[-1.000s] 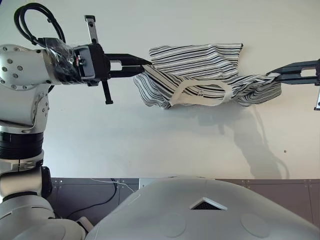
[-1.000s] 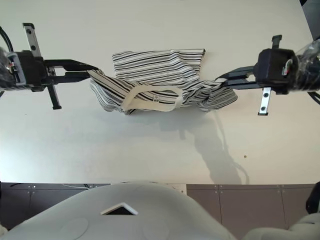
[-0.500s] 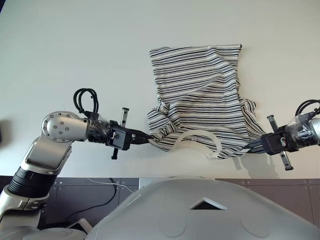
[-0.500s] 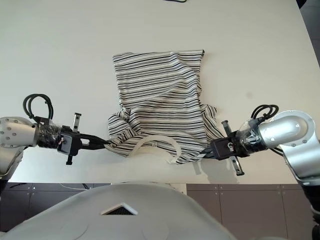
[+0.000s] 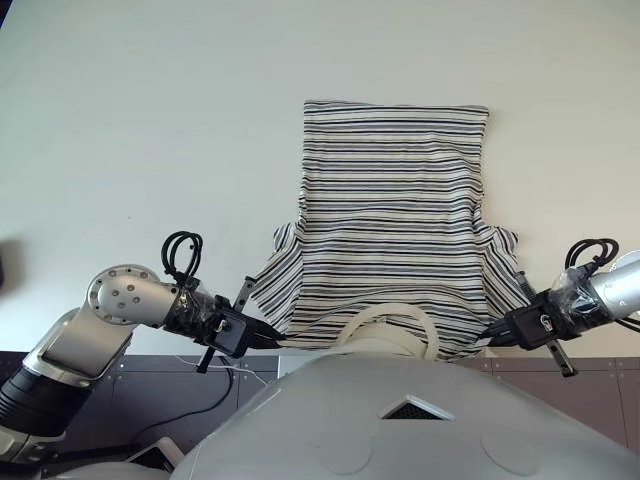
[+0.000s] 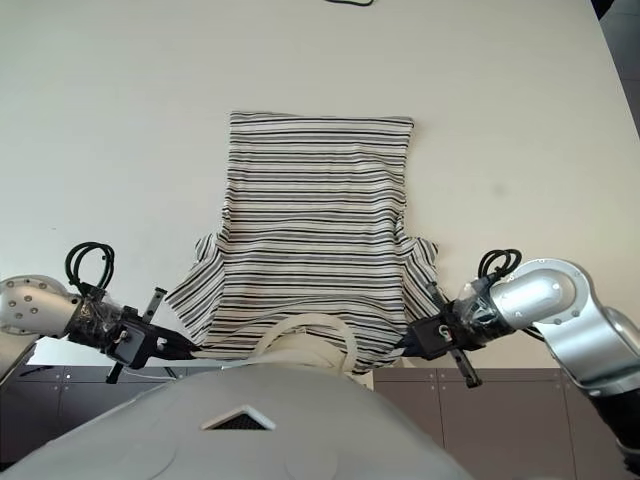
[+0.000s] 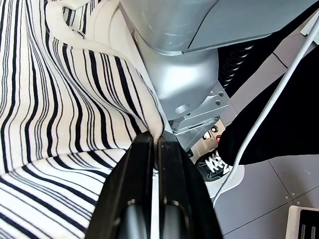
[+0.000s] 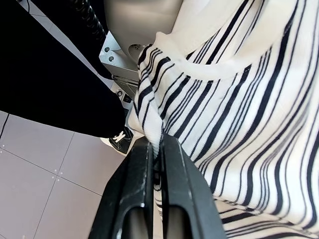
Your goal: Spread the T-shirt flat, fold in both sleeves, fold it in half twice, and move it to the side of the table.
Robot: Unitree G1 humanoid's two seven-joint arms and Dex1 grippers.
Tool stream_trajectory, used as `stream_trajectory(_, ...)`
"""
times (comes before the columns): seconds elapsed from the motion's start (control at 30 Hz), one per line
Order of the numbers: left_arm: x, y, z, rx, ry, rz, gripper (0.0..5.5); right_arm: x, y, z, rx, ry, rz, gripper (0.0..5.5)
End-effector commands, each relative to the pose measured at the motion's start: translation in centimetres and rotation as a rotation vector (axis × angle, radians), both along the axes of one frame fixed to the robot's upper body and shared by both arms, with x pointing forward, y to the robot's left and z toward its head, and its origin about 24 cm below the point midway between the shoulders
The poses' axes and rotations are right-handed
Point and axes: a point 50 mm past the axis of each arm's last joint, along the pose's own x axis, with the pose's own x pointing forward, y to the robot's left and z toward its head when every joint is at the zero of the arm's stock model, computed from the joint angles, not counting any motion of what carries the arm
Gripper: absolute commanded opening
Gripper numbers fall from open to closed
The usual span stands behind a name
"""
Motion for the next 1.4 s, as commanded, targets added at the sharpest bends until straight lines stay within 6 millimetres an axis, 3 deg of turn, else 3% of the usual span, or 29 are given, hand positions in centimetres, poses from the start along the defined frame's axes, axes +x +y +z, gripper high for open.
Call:
stream_trajectory(0.03,1.6,-0.5,0.2,0.011,-0.097,0.068,0.10,1.2,0.2,0.4,0.021,-0.087,-0.051,0.47)
stream_trajectory(0.17,1.6,-0.1,1.0,0.045,-0.101,0.081,0.64,1.2,-0.6,1.2,-0.005,-0.070,-0.050,1.21)
stream_trajectory(0.23,1.9,-0.1,3.2,0.008,-0.076,0.115,0.96,1.3,-1.2,2.4,-0.003,-0.042,-0.058,1.25)
stream_trajectory(0.33,2.1,-0.3,6.6,-0.075,-0.002,0.143,0.96,2.0,-1.4,4.5,0.048,-0.040,-0.094,1.25)
stream_trajectory(0.43,3.8,0.0,9.1,-0.145,-0.023,0.213,0.96,4.1,-1.4,6.7,0.112,-0.122,-0.159,1.25)
stream_trajectory(0.5,5.6,-0.3,10.1,-0.210,-0.093,0.284,0.96,6.1,-1.3,7.0,0.144,-0.215,-0.224,1.25)
stream_trajectory(0.57,9.2,-1.5,9.3,-0.264,-0.273,0.427,0.96,9.7,-0.6,5.9,0.177,-0.400,-0.345,1.25)
stream_trajectory(0.63,12.4,-3.0,7.0,-0.225,-0.439,0.506,0.96,12.6,0.3,4.1,0.167,-0.552,-0.399,1.25)
stream_trajectory(0.77,17.0,-5.3,2.0,-0.107,-0.684,0.575,0.96,18.0,1.2,2.1,0.132,-0.777,-0.513,1.25)
stream_trajectory(0.93,21.1,-8.0,-1.7,-0.030,-0.841,0.597,0.96,21.4,1.6,-0.4,0.078,-0.896,-0.564,1.25)
stream_trajectory(1.17,22.1,-7.0,-5.5,0.199,-0.783,0.512,0.96,22.7,2.8,-3.4,-0.033,-0.869,-0.535,1.25)
stream_trajectory(1.3,22.4,-6.1,-6.2,0.292,-0.772,0.498,0.96,23.0,3.5,-4.6,-0.077,-0.864,-0.559,1.25)
stream_trajectory(1.4,23.1,-5.5,-6.1,0.350,-0.799,0.543,0.96,24.1,4.7,-4.3,-0.090,-0.940,-0.642,1.25)
